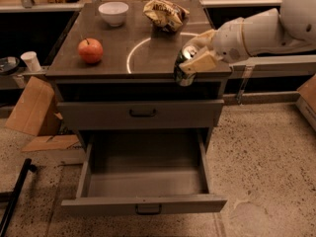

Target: Pick green can from middle drawer and place on counter

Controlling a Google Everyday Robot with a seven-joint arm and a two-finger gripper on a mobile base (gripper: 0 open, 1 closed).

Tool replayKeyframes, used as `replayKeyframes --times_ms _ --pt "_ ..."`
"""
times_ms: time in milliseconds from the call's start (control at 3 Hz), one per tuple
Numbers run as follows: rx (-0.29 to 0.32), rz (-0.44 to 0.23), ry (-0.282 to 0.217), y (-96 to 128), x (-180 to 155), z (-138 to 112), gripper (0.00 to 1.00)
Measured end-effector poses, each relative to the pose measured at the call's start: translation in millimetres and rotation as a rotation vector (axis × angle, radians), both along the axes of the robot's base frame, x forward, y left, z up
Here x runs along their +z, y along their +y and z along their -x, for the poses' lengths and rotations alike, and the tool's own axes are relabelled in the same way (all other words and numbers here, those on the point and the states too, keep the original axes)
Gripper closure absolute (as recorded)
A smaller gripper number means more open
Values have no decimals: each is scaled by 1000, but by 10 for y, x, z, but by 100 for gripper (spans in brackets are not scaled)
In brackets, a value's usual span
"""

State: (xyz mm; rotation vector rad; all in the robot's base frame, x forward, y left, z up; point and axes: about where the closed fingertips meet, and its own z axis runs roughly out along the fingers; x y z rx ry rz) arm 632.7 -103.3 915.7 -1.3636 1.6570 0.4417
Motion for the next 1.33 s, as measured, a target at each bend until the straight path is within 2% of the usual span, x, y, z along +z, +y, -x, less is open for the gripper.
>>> replayKeyframes --times_ms 333,1000,1333 --pt "-79 -36 23 -26 97 -352 100" --pt "-178 -81 47 -27 279 -901 100" --pt "-178 -81 47 -27 279 -901 100"
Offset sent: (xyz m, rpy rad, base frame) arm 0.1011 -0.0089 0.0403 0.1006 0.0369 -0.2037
